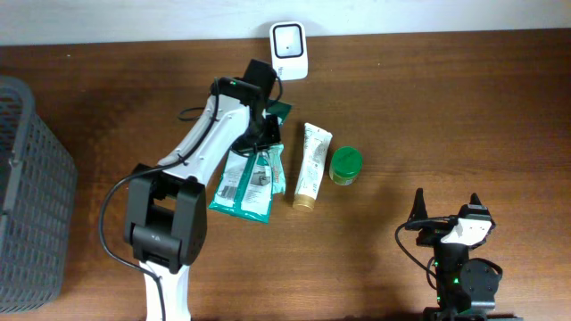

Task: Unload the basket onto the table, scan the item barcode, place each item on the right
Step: 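Lay the green 3M package flat on the table left of items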

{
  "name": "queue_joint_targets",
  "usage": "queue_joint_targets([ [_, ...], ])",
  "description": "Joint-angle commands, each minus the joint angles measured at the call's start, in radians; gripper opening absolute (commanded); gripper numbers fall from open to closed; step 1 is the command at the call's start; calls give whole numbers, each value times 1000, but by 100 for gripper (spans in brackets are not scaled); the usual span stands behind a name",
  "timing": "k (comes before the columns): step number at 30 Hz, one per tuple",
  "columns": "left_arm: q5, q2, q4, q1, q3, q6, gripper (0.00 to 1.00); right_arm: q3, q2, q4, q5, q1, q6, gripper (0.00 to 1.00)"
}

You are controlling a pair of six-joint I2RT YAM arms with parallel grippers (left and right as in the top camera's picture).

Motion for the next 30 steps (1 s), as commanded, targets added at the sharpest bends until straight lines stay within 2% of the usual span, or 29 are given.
queue_joint_targets([
  [1, -19, 2, -50, 19, 40, -22, 0, -7, -7, -2, 5, -3, -3, 98],
  [7, -352, -85, -282, 148, 85, -22, 0, -7, -7, -2, 5, -3, -3, 98],
  [13, -371, -84, -180, 166, -80, -23, 0, -7, -7, -2, 5, -4, -3, 98],
  [15, -320, -84, -142, 166, -112, -22, 2, -7, -7, -2, 5, -4, -3, 98],
  [16, -285, -84, -131, 166, -113, -22, 16, -7, -7, -2, 5, -4, -3, 98],
  [17, -257, -84, -120, 165, -113, -9, 24, -7, -7, -2, 5, -4, -3, 98],
  [18, -217, -84, -95, 160, -113, 30, 49, -7, -7, -2, 5, -4, -3, 98],
  [19, -201, -84, -89, 159, -111, 43, 60, -7, -7, -2, 5, -4, -3, 98],
  [21, -195, -92, -106, 164, -73, 76, 64, -7, -7, -2, 5, -4, -3, 98],
  [24, -195, -178, -141, 177, 41, 155, 66, -7, -7, -2, 5, -4, -3, 98],
  [26, -195, -274, -174, 206, 143, 261, 81, -7, -7, -2, 5, -4, -3, 98],
  [29, -195, -439, -191, 286, 251, 489, 100, -7, -7, -2, 5, -3, -3, 98],
  [30, -195, -489, -180, 333, 267, 543, 100, -7, -7, -2, 5, -4, -3, 98],
])
